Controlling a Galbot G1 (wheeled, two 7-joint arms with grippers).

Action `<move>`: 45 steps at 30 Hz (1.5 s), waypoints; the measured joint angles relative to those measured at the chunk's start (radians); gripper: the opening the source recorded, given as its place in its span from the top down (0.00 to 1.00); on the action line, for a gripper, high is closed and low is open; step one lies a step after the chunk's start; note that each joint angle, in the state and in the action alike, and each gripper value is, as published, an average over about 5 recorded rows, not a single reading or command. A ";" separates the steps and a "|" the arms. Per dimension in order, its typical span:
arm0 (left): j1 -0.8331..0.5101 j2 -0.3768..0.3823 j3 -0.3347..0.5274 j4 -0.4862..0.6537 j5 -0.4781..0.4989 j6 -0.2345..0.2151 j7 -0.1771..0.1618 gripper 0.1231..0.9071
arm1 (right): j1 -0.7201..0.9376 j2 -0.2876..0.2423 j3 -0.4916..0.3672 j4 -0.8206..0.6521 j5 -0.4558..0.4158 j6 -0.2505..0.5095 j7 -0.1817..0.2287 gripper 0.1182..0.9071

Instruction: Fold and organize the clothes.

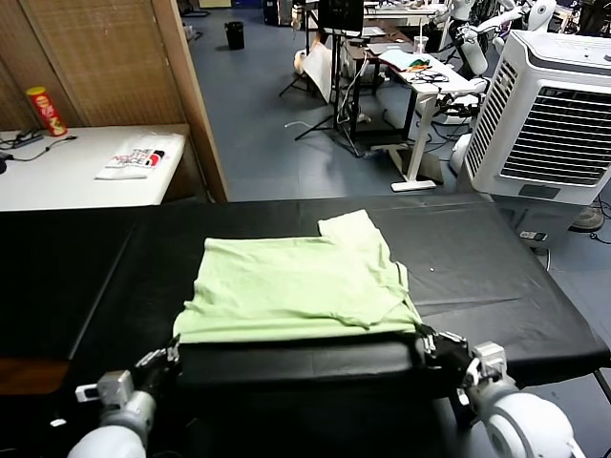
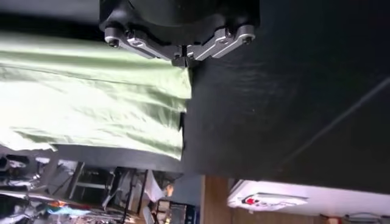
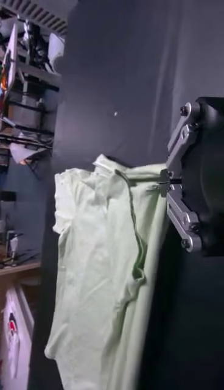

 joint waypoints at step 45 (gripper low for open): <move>-0.842 0.133 0.337 0.542 -0.253 0.141 -0.019 0.14 | 1.033 0.093 -0.437 -0.841 0.149 -0.020 0.088 0.14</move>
